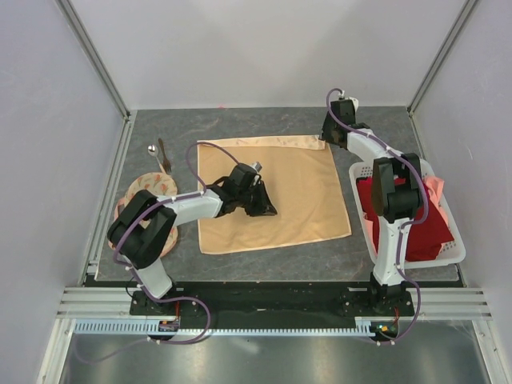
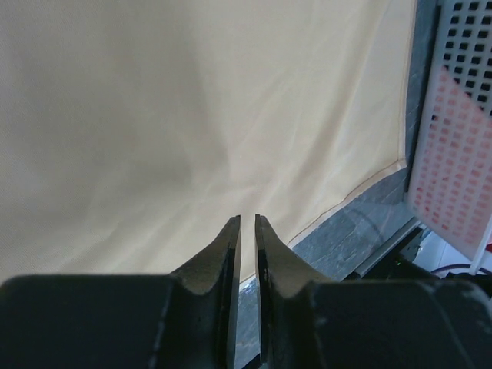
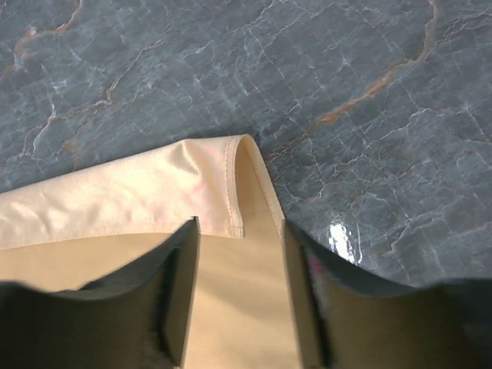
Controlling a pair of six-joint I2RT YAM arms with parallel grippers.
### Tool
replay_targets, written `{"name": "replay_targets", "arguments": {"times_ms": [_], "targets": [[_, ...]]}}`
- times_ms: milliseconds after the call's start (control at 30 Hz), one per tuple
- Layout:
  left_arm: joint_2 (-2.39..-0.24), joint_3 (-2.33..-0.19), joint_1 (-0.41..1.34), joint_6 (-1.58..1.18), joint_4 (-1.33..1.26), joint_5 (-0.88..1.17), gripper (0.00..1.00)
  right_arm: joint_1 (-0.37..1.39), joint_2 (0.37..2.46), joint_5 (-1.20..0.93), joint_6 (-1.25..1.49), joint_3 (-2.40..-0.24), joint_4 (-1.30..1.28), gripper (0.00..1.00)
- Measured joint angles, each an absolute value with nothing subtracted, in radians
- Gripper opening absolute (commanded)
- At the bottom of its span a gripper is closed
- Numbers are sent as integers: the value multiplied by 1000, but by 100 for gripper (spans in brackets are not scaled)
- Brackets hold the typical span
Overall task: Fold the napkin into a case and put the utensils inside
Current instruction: Flatten out the crumpled napkin at the center of the board.
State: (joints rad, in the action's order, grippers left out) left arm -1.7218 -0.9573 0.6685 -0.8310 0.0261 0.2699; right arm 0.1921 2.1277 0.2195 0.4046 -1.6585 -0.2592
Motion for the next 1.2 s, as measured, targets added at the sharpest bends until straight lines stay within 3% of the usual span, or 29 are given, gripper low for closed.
{"name": "replay_targets", "arguments": {"times_ms": [400, 600, 633, 700, 800, 1100, 1167, 1200], "targets": [[-1722, -883, 683, -835, 18, 263, 18, 185, 2217, 124, 406, -1658, -218, 49], [-1722, -880, 683, -835, 16, 263, 18, 185, 2228, 107, 407, -1657, -201, 33], [-1722, -879, 683, -835, 14, 263, 18, 185, 2228, 105, 408, -1655, -192, 26], [-1722, -876, 683, -835, 12, 263, 18, 185, 2228, 101, 413, -1646, -168, 20], [-1724, -867, 683, -835, 3, 263, 18, 184, 2231, 98, 438, -1639, -141, 0], [-1725, -836, 683, -835, -2, 241, 18, 141, 2333, 14, 763, -1665, 121, 2], [-1725, -836, 683, -835, -3, 237, 18, 123, 2370, -4, 848, -1685, 190, 9], [-1725, -836, 683, -835, -2, 236, 18, 115, 2386, -16, 896, -1689, 234, 21]]}}
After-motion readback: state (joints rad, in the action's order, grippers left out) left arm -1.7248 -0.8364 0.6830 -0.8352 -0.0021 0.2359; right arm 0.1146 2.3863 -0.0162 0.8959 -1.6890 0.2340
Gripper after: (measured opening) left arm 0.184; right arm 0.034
